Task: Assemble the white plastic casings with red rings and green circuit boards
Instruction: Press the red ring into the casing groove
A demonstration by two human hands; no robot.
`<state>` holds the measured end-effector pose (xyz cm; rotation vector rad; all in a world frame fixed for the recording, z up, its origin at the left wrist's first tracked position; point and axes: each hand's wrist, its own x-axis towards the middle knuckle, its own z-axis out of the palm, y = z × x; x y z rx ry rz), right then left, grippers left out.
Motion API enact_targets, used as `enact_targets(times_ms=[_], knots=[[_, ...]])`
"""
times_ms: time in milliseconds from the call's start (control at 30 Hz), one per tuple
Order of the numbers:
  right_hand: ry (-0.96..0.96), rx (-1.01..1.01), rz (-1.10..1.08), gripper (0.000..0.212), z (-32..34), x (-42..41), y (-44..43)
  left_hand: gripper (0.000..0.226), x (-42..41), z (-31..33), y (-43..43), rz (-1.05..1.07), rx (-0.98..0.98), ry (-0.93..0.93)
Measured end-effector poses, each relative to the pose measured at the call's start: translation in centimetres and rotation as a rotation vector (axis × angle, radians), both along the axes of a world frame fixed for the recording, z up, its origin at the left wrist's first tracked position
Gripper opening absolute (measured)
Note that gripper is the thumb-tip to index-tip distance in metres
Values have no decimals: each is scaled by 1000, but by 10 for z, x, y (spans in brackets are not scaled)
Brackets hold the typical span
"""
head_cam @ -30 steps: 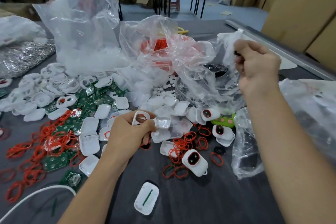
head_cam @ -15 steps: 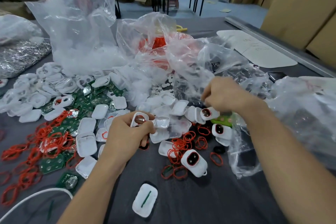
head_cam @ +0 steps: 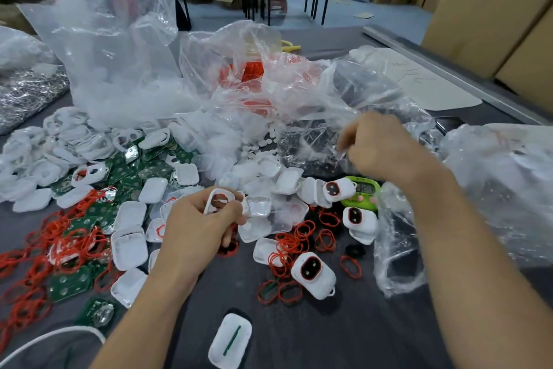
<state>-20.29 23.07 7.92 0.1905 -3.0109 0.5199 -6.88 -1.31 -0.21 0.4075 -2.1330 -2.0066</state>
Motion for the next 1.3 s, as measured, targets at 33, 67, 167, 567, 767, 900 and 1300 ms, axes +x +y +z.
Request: enact_targets(times_ms=[33,67,167,567,767,900,1300], knots=[[-53,92,-20,29,-5,11,-2,25,0,0,0,1,-8,4],[-97,149,-37,26,-9,22,-6,25,1,1,0,4,-13,7],[-127,161,3,20,-19,47,-25,24,3,1,1,0,-16,12],[-86,-557,286,19,-42,85,-105,22,3,1,-2,162,79,20],[-120,-690,320,13,-51,89,-136,31,1,3,-4,263,97,14],[-68,-758,282,17,-57,90,-133,40,2,5,-3,306,100,25],[-122,-1172,162,30,-51,81,-122,24,-2,10,-15,47,492,18]])
